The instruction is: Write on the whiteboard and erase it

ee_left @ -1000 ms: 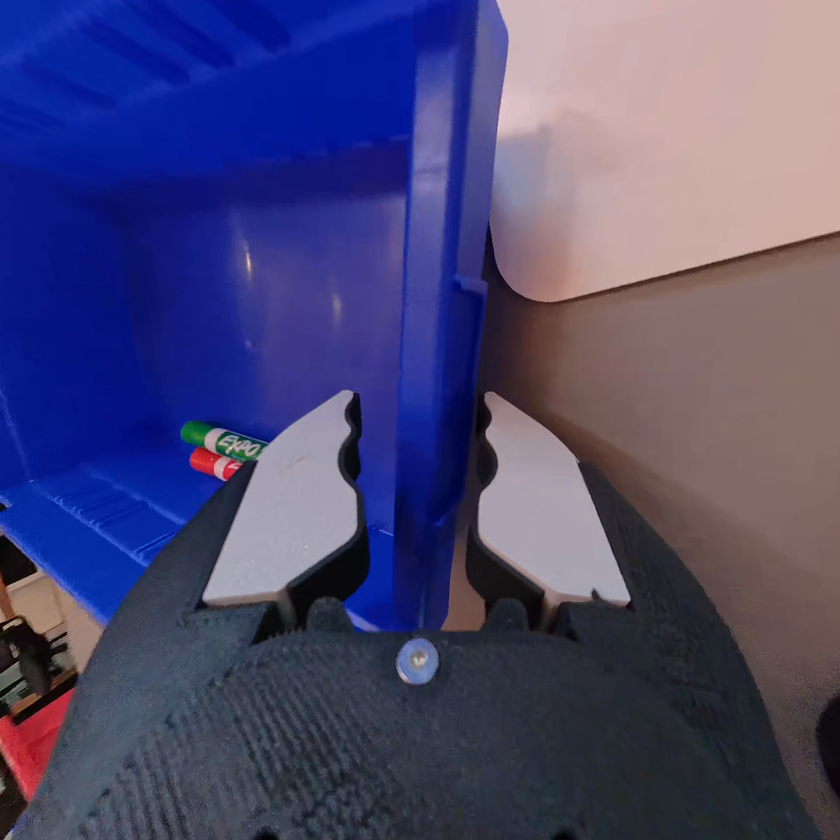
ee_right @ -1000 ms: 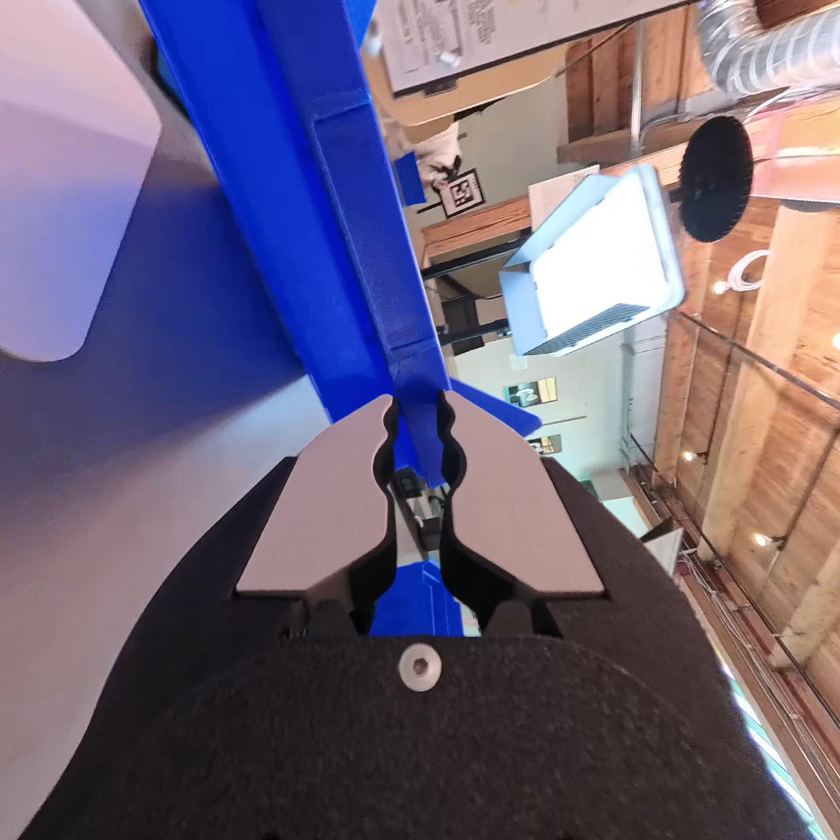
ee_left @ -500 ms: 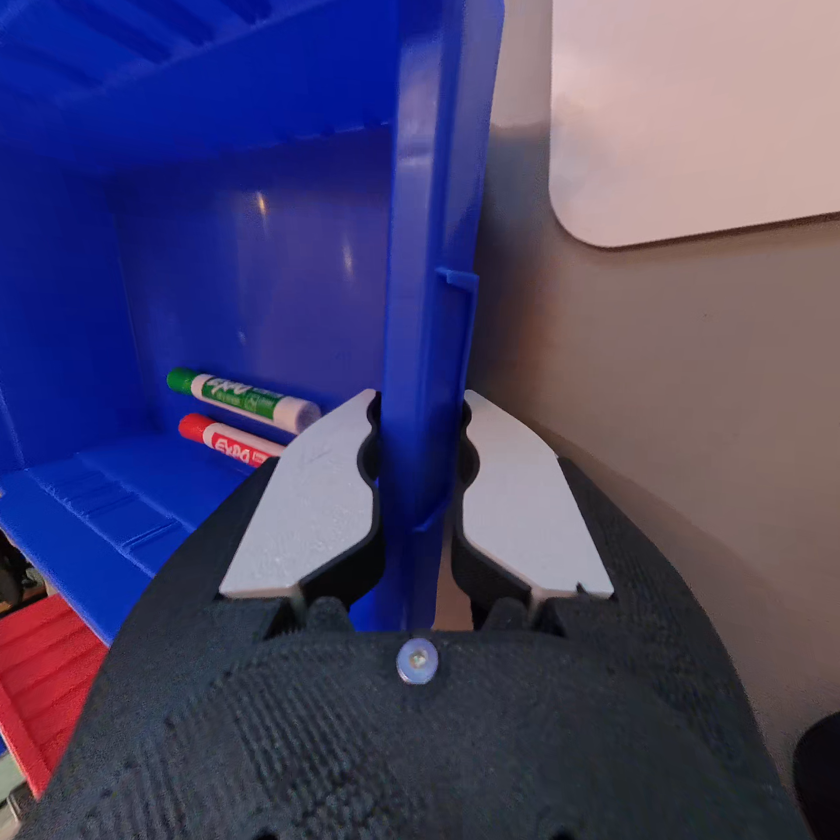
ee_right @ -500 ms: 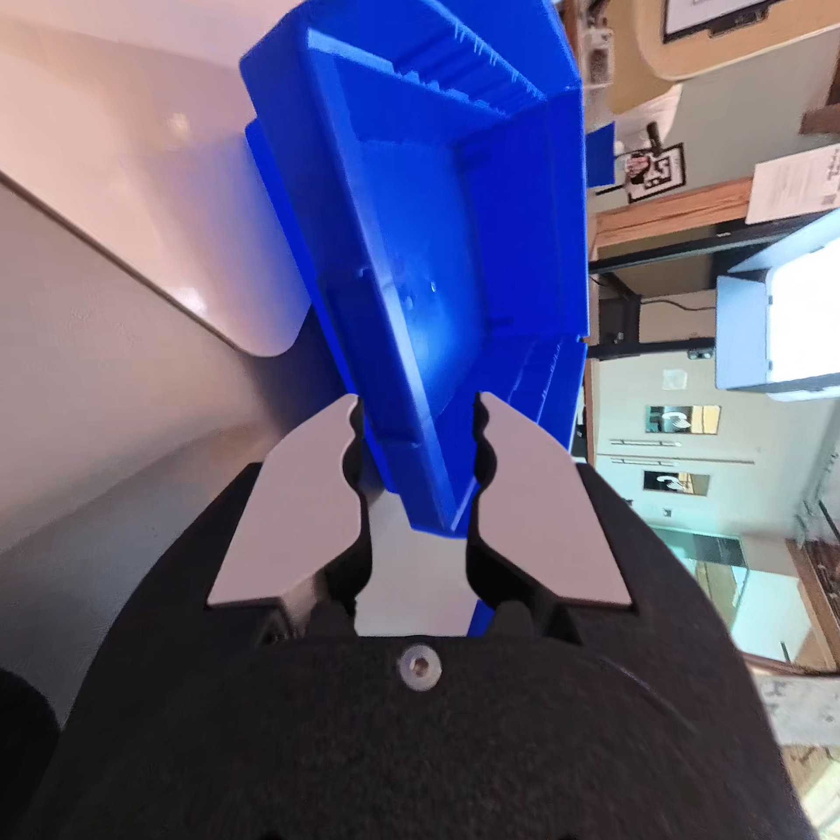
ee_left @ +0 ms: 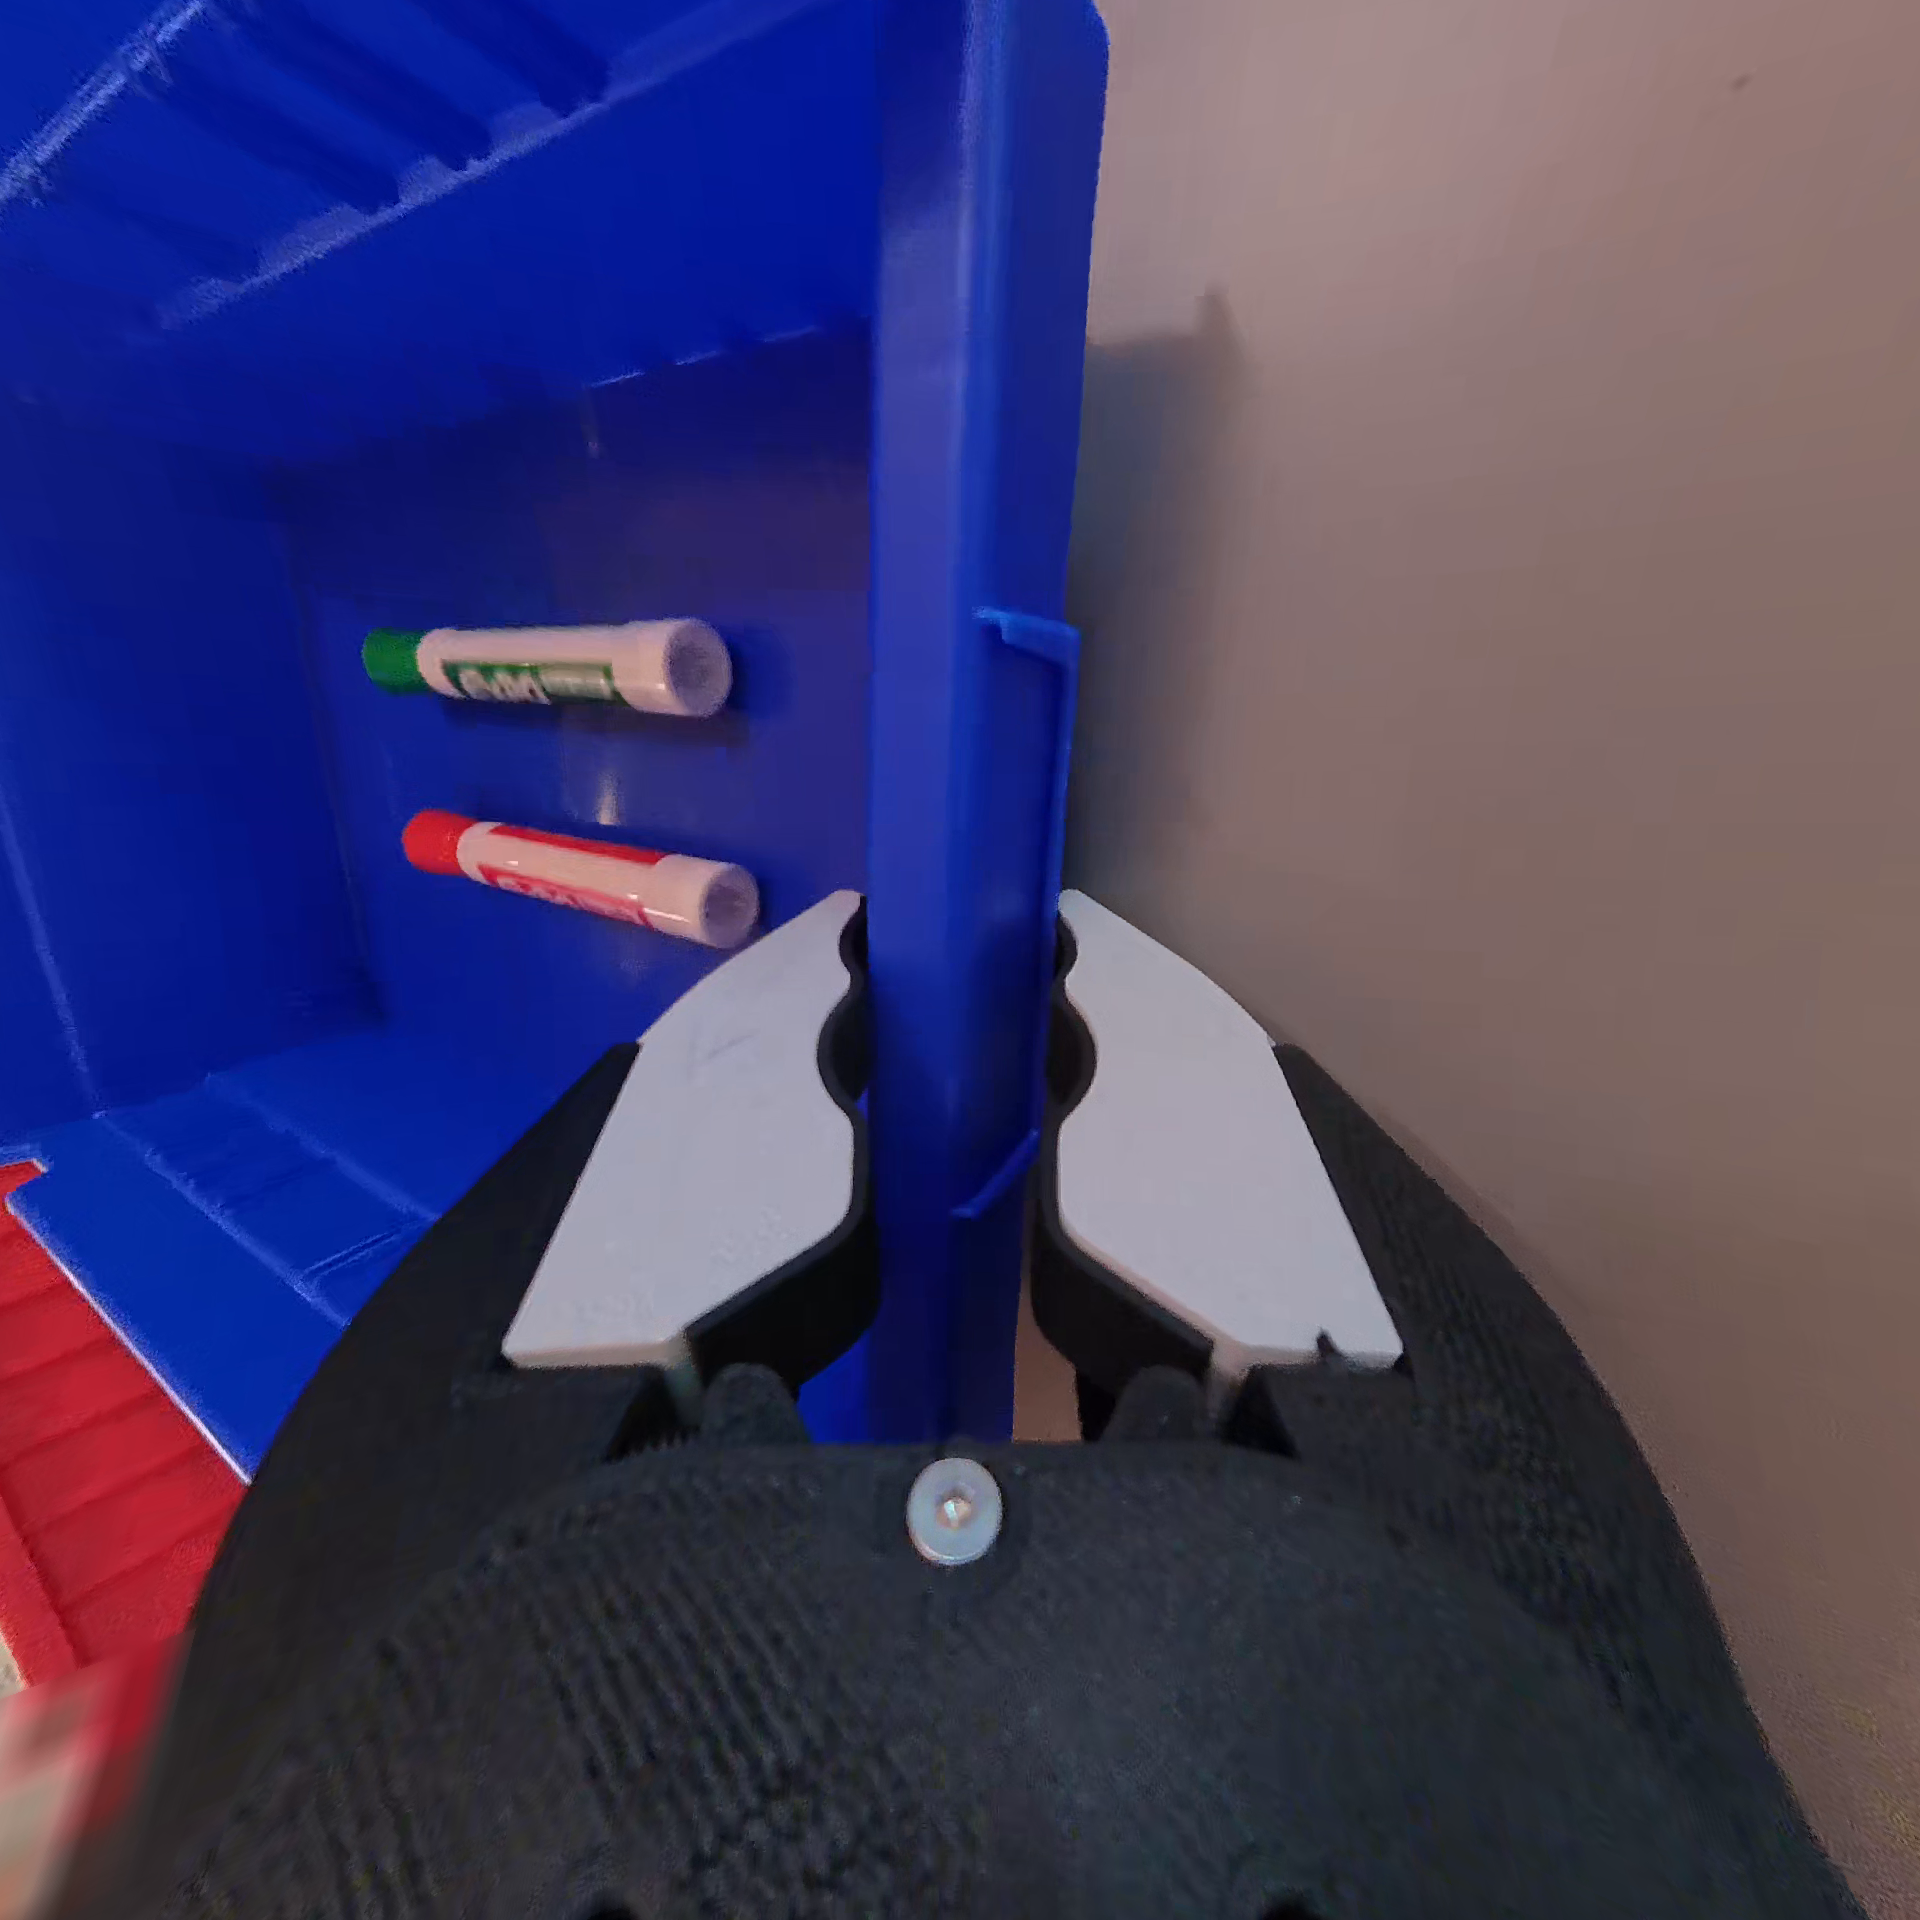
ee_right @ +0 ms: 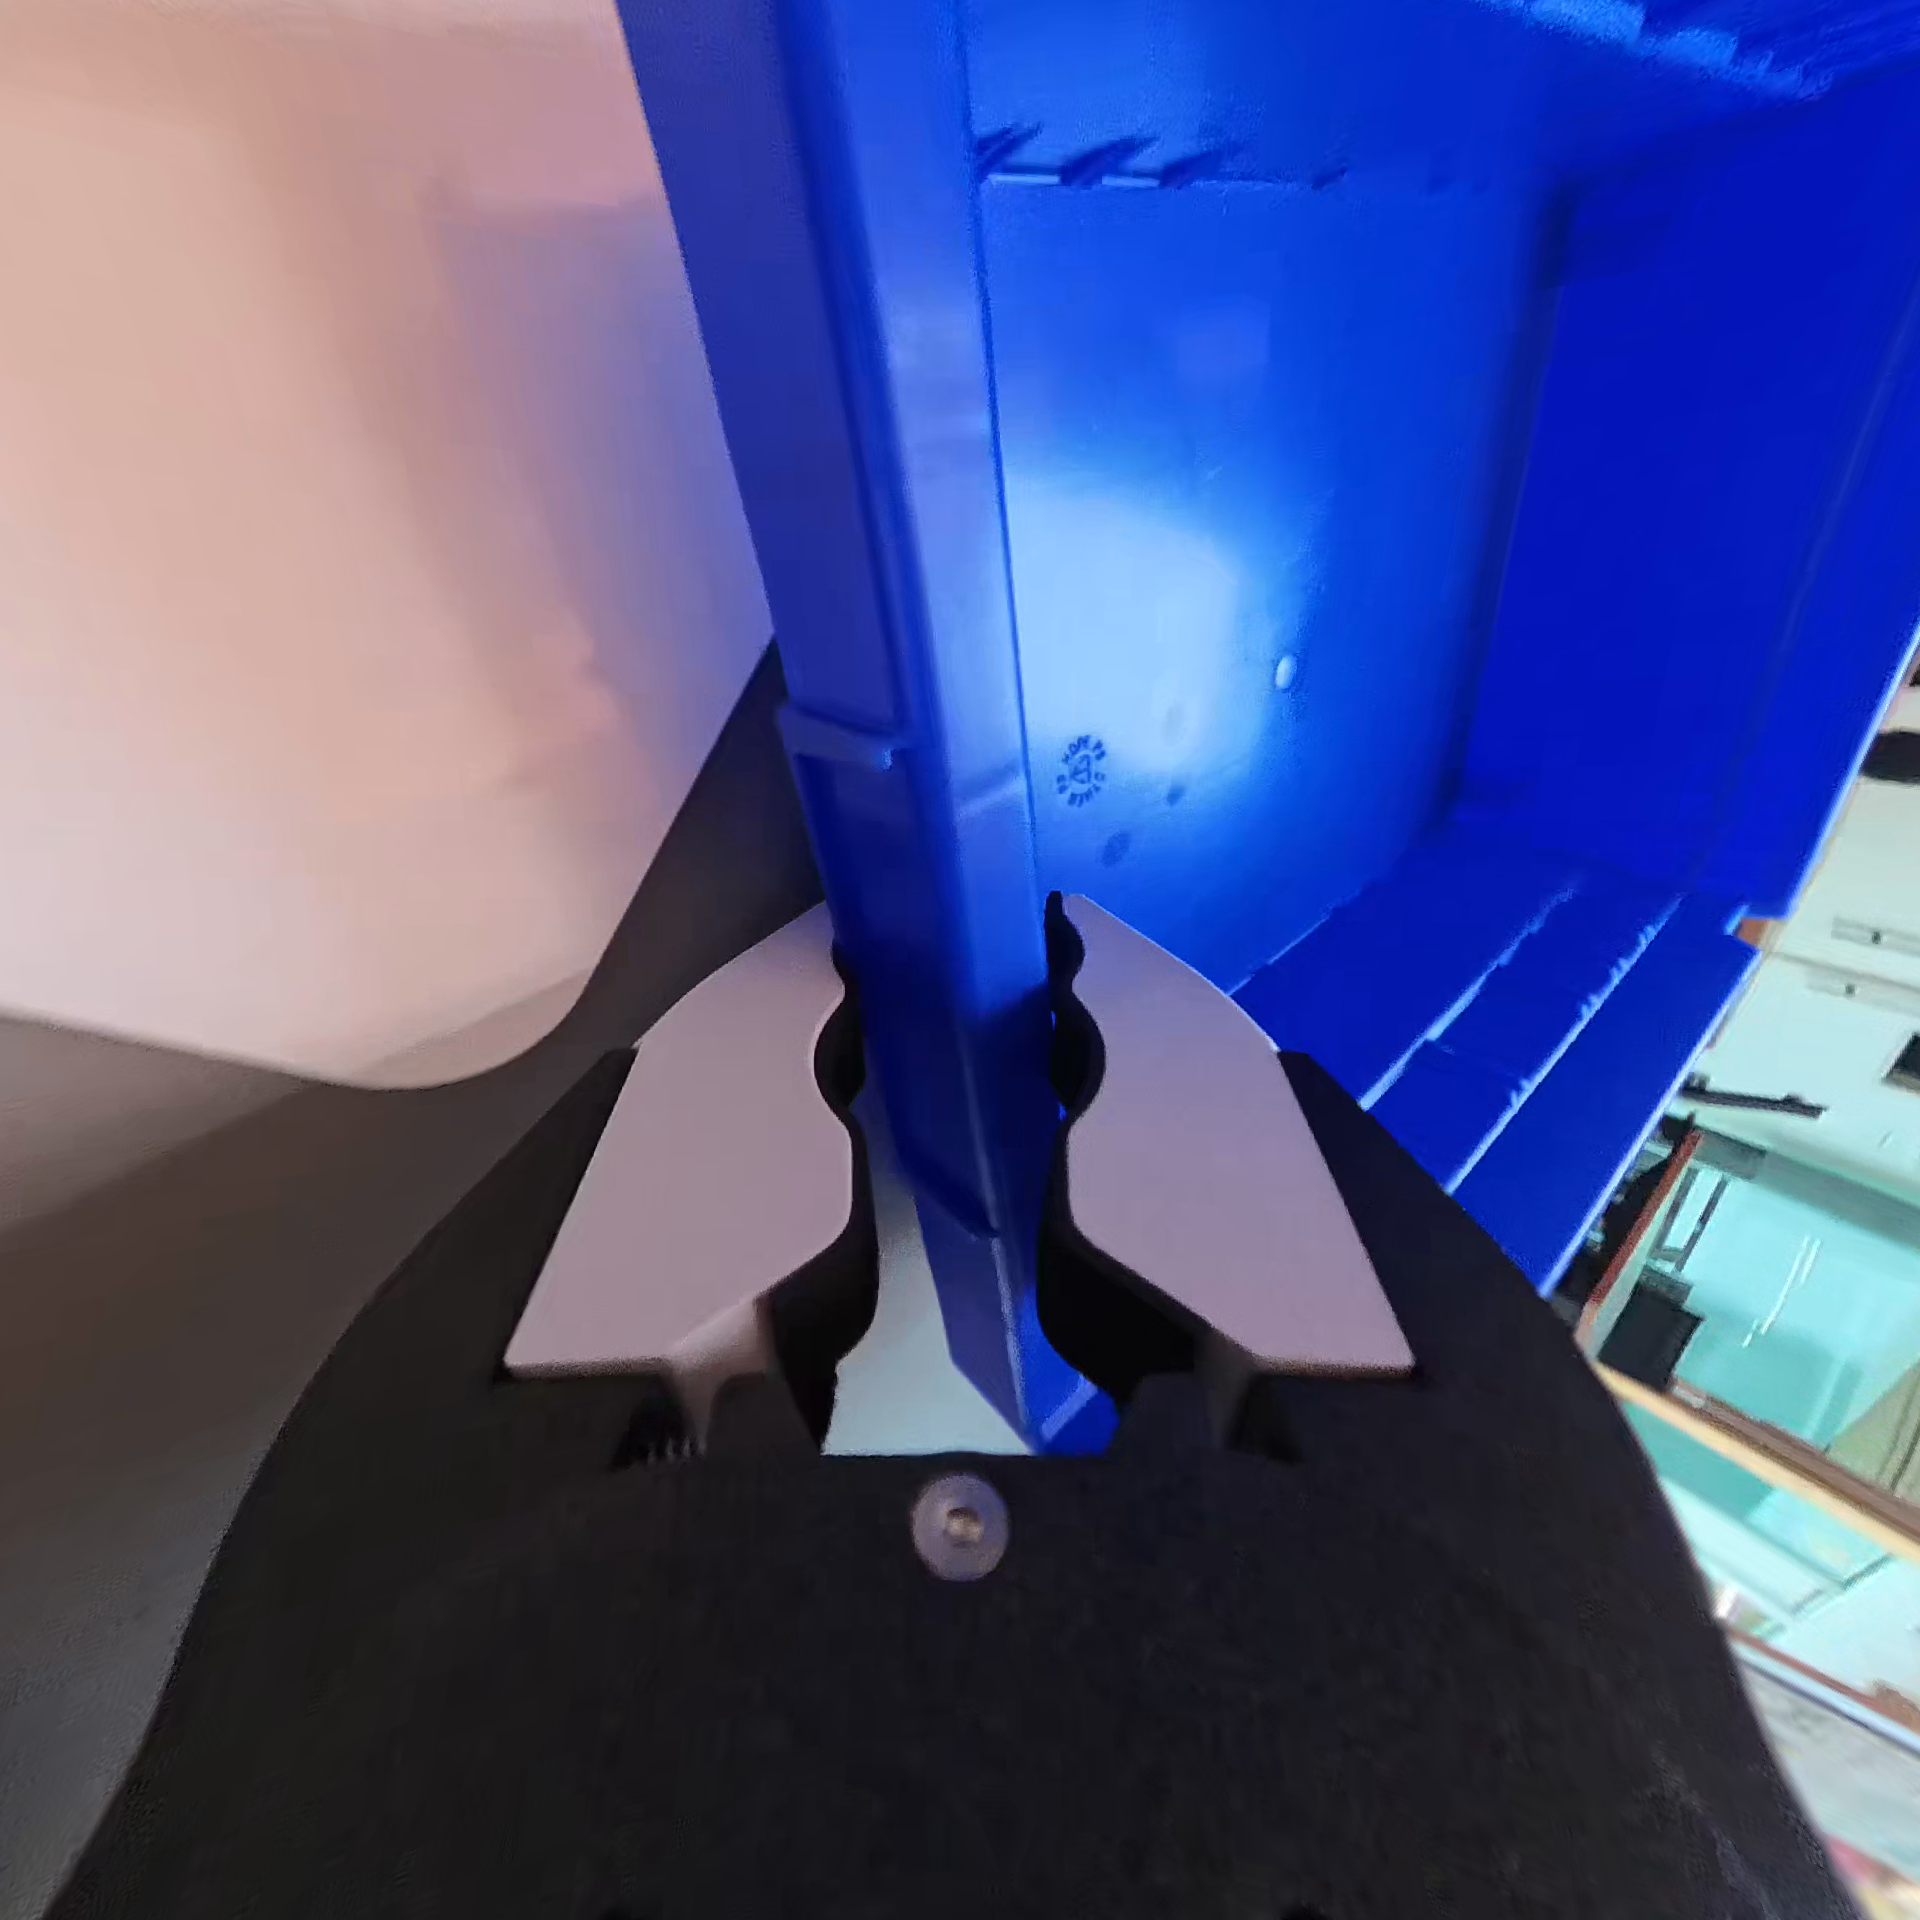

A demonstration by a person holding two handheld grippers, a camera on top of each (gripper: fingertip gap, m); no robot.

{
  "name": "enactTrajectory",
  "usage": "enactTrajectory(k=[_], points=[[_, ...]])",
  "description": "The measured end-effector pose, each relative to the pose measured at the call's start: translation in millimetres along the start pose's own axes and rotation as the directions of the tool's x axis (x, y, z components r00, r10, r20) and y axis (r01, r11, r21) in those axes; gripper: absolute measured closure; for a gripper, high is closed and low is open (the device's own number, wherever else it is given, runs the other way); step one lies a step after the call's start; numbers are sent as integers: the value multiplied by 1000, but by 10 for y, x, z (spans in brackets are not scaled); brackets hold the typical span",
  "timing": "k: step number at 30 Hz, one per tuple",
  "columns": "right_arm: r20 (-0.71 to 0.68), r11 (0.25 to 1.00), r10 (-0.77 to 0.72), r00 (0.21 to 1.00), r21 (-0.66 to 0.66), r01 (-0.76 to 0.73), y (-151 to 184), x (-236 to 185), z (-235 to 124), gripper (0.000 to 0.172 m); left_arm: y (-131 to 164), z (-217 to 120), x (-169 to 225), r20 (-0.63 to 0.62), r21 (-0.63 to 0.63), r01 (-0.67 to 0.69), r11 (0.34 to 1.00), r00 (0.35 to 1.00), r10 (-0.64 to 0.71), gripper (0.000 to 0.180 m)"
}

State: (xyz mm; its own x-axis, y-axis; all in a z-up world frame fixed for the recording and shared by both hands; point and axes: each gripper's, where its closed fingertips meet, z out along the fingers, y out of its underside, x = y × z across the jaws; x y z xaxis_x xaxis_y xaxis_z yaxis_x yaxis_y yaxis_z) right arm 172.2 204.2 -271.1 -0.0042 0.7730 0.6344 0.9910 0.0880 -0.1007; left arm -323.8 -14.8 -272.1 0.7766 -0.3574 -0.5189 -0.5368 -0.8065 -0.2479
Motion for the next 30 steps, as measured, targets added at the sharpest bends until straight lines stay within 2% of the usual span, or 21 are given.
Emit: enactTrajectory(k=[10, 15, 24, 27, 30], points=[[-76, 984, 174, 982, -33, -177, -54, 391, 323, 139, 205, 88, -247, 54, -39, 89, 995, 995, -87, 149], [-149, 971, 238, 960, 48, -233, -53, 535, 412, 136, 257, 126, -342, 92, -33, 109, 993, 990, -106, 148], [-160, 972, 232, 959, 86, -221, -59, 537, 380, 136, 261, 139, -410, 164, -14, 70, 997, 984, -67, 148], [-186, 975, 208, 960, 120, -188, -110, 541, 366, 134, 124, 99, -407, 185, 64, 57, 996, 980, -68, 142], [-221, 980, 173, 960, 135, -145, -151, 548, 372, 135, 51, 92, -402, 187, 102, 46, 994, 980, -65, 144]])
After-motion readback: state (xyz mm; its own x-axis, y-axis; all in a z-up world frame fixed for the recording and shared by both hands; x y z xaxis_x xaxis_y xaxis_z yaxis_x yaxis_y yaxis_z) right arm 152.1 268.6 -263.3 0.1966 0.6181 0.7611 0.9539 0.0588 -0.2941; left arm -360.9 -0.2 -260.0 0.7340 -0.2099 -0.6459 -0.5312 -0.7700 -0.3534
